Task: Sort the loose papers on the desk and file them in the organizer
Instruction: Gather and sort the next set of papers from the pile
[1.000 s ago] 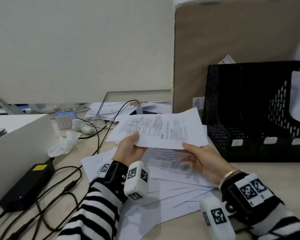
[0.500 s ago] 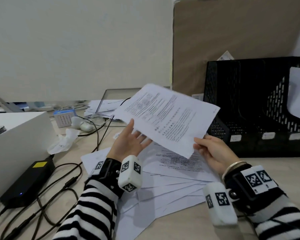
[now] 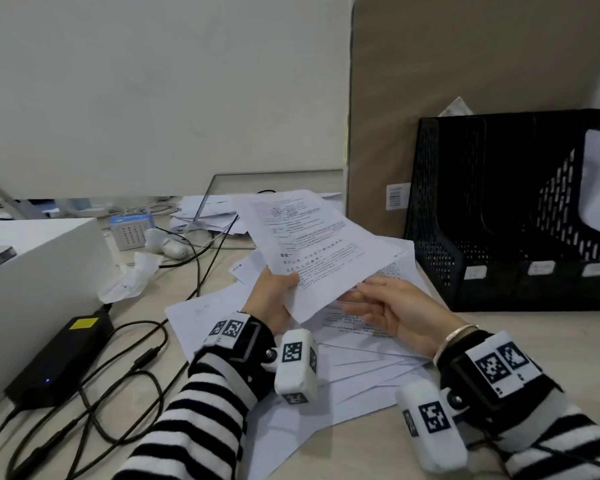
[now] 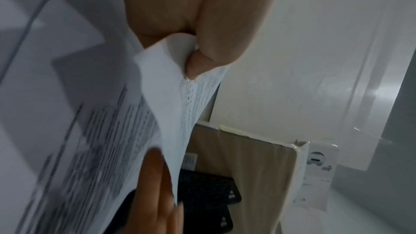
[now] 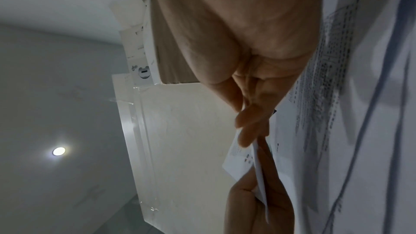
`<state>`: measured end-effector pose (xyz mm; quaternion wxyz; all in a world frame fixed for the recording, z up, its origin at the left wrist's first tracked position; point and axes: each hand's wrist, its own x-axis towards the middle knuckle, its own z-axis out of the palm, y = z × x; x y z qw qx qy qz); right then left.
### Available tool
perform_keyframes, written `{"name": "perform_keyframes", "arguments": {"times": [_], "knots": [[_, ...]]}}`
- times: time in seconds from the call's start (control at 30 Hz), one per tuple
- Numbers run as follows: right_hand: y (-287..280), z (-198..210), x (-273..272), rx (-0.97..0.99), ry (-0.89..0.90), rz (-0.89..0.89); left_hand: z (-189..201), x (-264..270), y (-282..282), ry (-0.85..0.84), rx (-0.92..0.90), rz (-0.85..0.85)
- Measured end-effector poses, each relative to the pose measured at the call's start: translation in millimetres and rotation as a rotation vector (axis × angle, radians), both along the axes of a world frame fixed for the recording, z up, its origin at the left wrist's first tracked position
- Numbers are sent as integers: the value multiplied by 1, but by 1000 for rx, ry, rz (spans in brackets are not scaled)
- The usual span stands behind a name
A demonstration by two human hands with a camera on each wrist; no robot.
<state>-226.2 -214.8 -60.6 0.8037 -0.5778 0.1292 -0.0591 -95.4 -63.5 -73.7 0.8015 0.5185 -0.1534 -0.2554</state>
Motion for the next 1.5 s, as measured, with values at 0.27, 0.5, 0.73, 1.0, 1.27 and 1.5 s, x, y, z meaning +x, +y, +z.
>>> {"name": "perform_keyframes", "arguments": {"times": [0.27, 0.5, 0.73, 1.0, 1.27, 1.5], "knots": [[-37, 27, 22, -99, 106, -228, -2, 27, 26, 115, 31, 287], [-60, 57, 101, -784, 367, -239, -8, 41, 30, 96, 67, 360], [-84, 40, 162, -1447, 492, -113, -15, 56, 37, 75, 76, 399], [-91, 18, 188, -1627, 593, -103, -13, 58, 38, 77, 40, 406], [-104, 71, 138, -1384, 194, -714, 4, 47, 41, 68, -83, 504], [-75, 64, 61, -281, -216, -844, 0, 47, 51, 97, 49, 789]]}}
